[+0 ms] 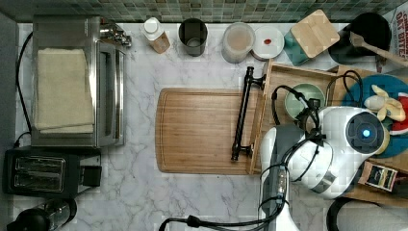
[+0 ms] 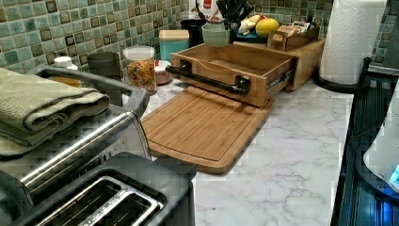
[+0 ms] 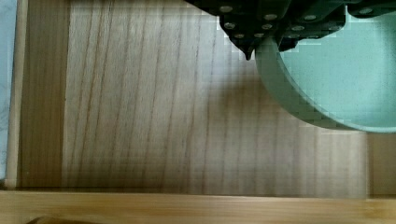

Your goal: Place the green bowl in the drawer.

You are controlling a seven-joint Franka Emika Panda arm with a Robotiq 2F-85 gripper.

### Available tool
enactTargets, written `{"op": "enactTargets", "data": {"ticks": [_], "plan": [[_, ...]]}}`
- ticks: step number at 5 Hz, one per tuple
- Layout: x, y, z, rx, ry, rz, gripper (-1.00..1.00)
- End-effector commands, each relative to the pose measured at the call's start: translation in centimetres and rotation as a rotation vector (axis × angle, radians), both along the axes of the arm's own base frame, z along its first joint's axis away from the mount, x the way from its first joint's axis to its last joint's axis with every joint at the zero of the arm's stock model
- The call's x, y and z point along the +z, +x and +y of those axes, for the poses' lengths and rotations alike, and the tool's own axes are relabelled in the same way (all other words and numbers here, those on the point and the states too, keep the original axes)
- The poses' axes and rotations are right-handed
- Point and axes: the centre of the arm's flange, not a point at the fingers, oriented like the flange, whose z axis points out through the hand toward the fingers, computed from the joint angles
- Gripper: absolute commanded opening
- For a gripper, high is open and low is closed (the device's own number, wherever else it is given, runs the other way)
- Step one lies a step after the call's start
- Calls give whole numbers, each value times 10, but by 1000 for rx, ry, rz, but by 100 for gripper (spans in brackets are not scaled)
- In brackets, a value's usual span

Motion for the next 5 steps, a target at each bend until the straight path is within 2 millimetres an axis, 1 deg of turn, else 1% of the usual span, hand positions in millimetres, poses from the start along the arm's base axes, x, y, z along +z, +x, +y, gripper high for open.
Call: {"op": "enactTargets", "data": {"ticks": [1,2,3,4,5], "plan": [[-79,-50,-12,-42,63,97,-100],[-93,-55,-16,-32,56,99,-100],[-96,-56,-19,-39,56,93,-100],[-94,-55,-21,-42,51,104,100],[-93,-54,-21,-48,24,96,100]]}}
